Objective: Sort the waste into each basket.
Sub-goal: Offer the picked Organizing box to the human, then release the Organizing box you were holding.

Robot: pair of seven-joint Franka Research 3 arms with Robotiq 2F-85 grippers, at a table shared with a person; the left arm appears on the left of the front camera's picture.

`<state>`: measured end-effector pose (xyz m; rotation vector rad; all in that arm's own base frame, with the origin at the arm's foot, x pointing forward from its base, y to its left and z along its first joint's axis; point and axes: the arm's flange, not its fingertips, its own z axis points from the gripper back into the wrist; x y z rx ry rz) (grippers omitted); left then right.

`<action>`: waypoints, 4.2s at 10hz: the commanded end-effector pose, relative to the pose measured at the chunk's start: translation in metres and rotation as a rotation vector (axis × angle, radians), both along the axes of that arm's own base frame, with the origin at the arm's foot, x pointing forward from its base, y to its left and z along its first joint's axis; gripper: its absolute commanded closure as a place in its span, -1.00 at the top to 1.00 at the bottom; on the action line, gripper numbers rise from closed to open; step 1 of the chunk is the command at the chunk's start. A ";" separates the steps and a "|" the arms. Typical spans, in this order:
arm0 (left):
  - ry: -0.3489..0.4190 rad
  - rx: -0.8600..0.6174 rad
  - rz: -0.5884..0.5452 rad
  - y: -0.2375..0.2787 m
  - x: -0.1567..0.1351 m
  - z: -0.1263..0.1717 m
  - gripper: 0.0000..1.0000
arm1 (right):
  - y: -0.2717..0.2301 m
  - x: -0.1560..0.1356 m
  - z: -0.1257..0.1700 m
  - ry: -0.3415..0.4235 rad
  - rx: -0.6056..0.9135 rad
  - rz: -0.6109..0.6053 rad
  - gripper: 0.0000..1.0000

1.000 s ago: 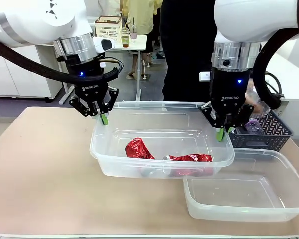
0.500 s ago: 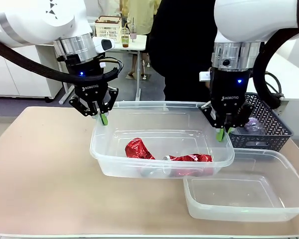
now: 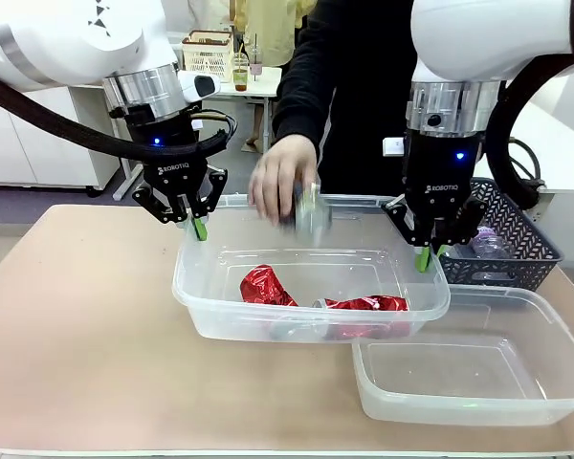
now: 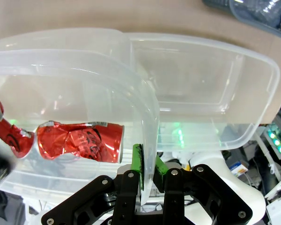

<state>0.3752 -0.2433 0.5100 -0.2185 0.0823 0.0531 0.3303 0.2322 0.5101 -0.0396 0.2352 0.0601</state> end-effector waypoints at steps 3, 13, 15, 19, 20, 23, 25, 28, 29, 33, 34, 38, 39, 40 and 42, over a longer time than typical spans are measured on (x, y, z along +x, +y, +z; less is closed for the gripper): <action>-0.010 -0.015 0.019 -0.001 0.003 0.009 -0.87 | 0.002 -0.002 0.002 0.008 -0.014 0.005 -0.89; -0.035 -0.036 0.036 -0.007 0.058 0.018 -0.87 | 0.021 0.067 0.024 0.023 0.006 0.044 -0.89; -0.077 -0.059 0.230 -0.013 0.128 0.026 -0.87 | 0.036 0.142 0.034 0.093 0.082 0.097 -0.89; -0.037 -0.087 0.339 -0.019 0.191 -0.003 -0.87 | 0.044 0.197 -0.008 0.181 0.162 0.074 -0.89; -0.052 -0.013 0.227 0.020 0.178 -0.008 -0.87 | 0.040 0.195 -0.018 0.191 0.165 0.055 -0.89; -0.052 -0.013 0.227 0.020 0.178 -0.008 -0.87 | 0.015 0.204 -0.011 0.145 0.087 0.061 -0.89; -0.052 -0.013 0.227 0.020 0.178 -0.008 -0.87 | 0.015 0.204 -0.011 0.145 0.087 0.061 -0.89; -0.052 -0.013 0.227 0.020 0.178 -0.008 -0.87 | 0.015 0.204 -0.011 0.145 0.087 0.061 -0.89; -0.024 0.019 0.175 0.020 0.178 -0.012 -0.87 | 0.011 0.209 -0.014 0.149 0.084 0.049 -0.89; -0.016 -0.011 0.181 0.015 0.173 -0.005 0.37 | -0.017 0.178 0.004 -0.003 0.190 -0.021 1.00; -0.028 -0.022 0.183 0.016 0.169 -0.001 1.00 | -0.021 0.175 0.007 -0.016 0.196 -0.034 1.00; -0.063 -0.033 0.182 0.017 0.157 0.008 1.00 | -0.023 0.170 0.011 -0.121 0.232 -0.039 1.00; -0.073 -0.037 0.178 0.017 0.154 0.009 1.00 | -0.021 0.171 0.009 -0.149 0.245 -0.040 1.00; -0.072 -0.041 0.179 0.018 0.153 0.009 1.00 | -0.021 0.175 0.006 -0.154 0.244 -0.050 1.00; -0.057 -0.018 0.168 0.015 0.165 0.014 1.00 | -0.017 0.181 0.015 -0.129 0.211 -0.059 1.00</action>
